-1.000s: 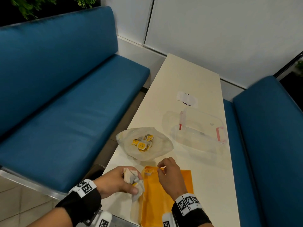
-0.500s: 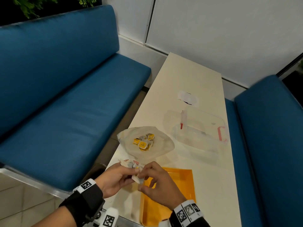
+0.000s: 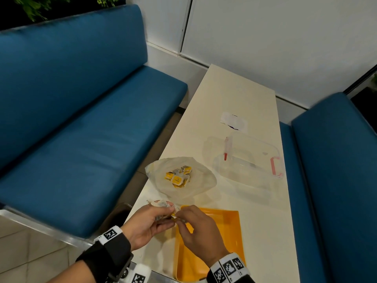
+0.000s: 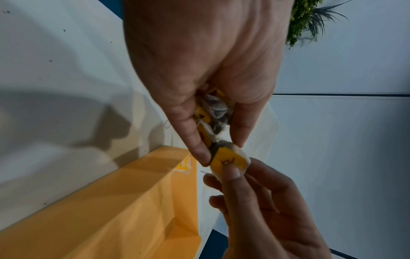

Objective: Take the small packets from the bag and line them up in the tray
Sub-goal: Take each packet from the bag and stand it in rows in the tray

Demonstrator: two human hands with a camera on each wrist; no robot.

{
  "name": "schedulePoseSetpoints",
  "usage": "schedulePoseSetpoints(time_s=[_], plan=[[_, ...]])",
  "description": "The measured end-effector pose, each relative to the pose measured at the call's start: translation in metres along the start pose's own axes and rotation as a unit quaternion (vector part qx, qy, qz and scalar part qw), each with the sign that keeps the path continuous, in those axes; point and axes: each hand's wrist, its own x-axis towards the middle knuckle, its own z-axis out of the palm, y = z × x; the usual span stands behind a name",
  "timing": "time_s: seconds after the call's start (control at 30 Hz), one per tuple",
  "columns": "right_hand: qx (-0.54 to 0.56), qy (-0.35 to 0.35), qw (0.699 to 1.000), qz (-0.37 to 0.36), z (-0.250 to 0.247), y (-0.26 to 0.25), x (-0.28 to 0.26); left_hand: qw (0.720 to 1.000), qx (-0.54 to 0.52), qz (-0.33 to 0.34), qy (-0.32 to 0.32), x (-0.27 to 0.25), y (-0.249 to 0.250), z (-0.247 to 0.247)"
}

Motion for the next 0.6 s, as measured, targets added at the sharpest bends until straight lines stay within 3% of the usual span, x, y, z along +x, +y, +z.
schedulePoseSetpoints(time_s=[0.13, 0.4, 0.6], plan=[[0.031, 0.017, 0.998, 0.051, -0.006, 0.0, 0.002, 1.0, 0.008, 0.0, 0.004, 0.0, 0.0, 0.002], [0.052, -0.058, 0.997, 0.0, -0.016, -0.005, 0.002, 0.999, 0.027, -0.031, 0.004, -0.001, 0.0, 0.004], [0.102, -0.047, 0.993, 0.019, -0.025, -0.006, 0.005, 0.999, 0.026, -0.031, 0.009, 0.003, 0.001, 0.006]])
